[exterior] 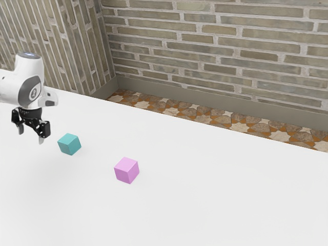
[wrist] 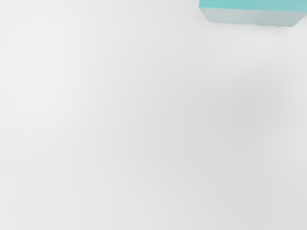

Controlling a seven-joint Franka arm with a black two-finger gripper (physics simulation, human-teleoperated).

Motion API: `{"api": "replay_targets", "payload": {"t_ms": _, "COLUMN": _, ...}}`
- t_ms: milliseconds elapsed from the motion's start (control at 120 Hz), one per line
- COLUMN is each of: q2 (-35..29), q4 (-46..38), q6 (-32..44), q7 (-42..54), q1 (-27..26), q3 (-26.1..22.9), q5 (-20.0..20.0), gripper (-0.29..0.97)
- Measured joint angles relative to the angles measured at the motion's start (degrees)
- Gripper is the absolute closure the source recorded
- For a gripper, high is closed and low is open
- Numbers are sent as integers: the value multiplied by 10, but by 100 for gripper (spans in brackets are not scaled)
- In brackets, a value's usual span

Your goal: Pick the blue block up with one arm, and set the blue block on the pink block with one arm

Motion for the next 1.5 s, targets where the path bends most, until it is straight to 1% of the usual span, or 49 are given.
{"api": "replay_targets", "payload": {"t_ms": 58, "q2": 13, "q4": 15, "q6": 8, "q7": 14, "q1": 38, "q3": -43, "q5": -7, "gripper": 0}}
{"api": "replay_targets", "payload": {"t_ms": 142, "q2": 31, "q4": 34, "q6": 16, "q7": 31, "q1": 64, "q3": -76, "q5": -15, "gripper": 0}}
{"api": "replay_targets", "payload": {"t_ms": 342, "q2": 64, "q4": 70, "q6": 26, "q7": 64, "q1": 154, "q3": -168, "q5": -26, "gripper": 0}}
{"api": "replay_targets", "payload": {"t_ms": 392, "q2": 74, "q4": 82, "q6": 27, "q7": 71, "q1": 167, "q3": -181, "q5": -32, "gripper": 0}}
{"api": "replay_targets", "payload": {"t_ms": 450, "q2": 85, "q4": 95, "q6": 28, "q7": 78, "q1": 175, "q3": -190, "q5": -42, "gripper": 0}}
{"api": "replay_targets", "payload": {"t_ms": 608, "q2": 120, "q4": 127, "q6": 30, "q7": 93, "q1": 183, "q3": -204, "q5": -94, "gripper": 0}}
{"api": "replay_targets", "payload": {"t_ms": 667, "q2": 132, "q4": 133, "q6": 31, "q7": 98, "q1": 198, "q3": -216, "q5": -105, "gripper": 0}}
{"api": "replay_targets", "payload": {"t_ms": 842, "q2": 155, "q4": 157, "q6": 31, "q7": 106, "q1": 230, "q3": -245, "q5": -122, "gripper": 0}}
{"api": "replay_targets", "payload": {"t_ms": 967, "q2": 176, "q4": 186, "q6": 32, "q7": 111, "q1": 234, "q3": -250, "q5": -142, "gripper": 0}}
{"api": "replay_targets", "payload": {"t_ms": 1092, "q2": 194, "q4": 193, "q6": 32, "q7": 114, "q1": 234, "q3": -255, "q5": -161, "gripper": 0}}
{"api": "replay_targets", "payload": {"t_ms": 1350, "q2": 227, "q4": 215, "q6": 32, "q7": 118, "q1": 246, "q3": -267, "q5": -172, "gripper": 0}}
{"api": "replay_targets", "payload": {"t_ms": 1400, "q2": 230, "q4": 219, "q6": 32, "q7": 119, "q1": 250, "q3": -270, "q5": -173, "gripper": 3}}
{"api": "replay_targets", "payload": {"t_ms": 1500, "q2": 237, "q4": 226, "q6": 32, "q7": 119, "q1": 257, "q3": -275, "q5": -178, "gripper": 15}}
